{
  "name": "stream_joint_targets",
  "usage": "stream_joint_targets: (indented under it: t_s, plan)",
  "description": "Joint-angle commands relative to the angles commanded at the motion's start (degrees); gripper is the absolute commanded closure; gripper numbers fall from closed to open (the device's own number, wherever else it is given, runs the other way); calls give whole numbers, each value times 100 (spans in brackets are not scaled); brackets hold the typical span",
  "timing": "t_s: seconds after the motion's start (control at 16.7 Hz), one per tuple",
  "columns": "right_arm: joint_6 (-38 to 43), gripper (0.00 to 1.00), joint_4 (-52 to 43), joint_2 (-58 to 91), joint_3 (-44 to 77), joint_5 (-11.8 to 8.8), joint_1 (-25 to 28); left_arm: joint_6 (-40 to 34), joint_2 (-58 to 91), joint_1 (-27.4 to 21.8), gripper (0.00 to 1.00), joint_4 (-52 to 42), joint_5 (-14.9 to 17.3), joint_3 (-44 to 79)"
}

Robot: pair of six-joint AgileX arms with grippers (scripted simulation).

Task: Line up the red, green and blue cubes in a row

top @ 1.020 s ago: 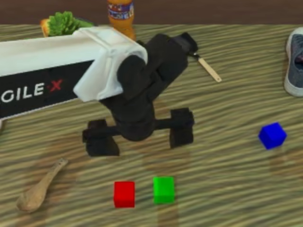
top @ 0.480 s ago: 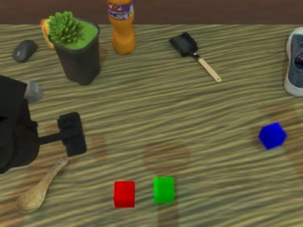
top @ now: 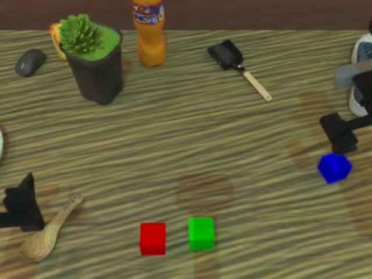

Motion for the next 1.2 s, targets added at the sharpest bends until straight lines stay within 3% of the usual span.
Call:
stream_joint_targets:
  t_s: [0.36, 0.78, 1.2]
  plan:
    - [-104, 0, -668, 1399, 1128, -16, 130, 968, -1689, 622, 0, 1207, 80, -731]
    - [-110, 0, -676, 1467, 1171, -16, 111, 1018, -1769, 651, 0, 1282, 84, -753]
    - [-97, 0, 650, 2070, 493, -13, 140, 1018, -1769, 651, 0, 1282, 84, -753]
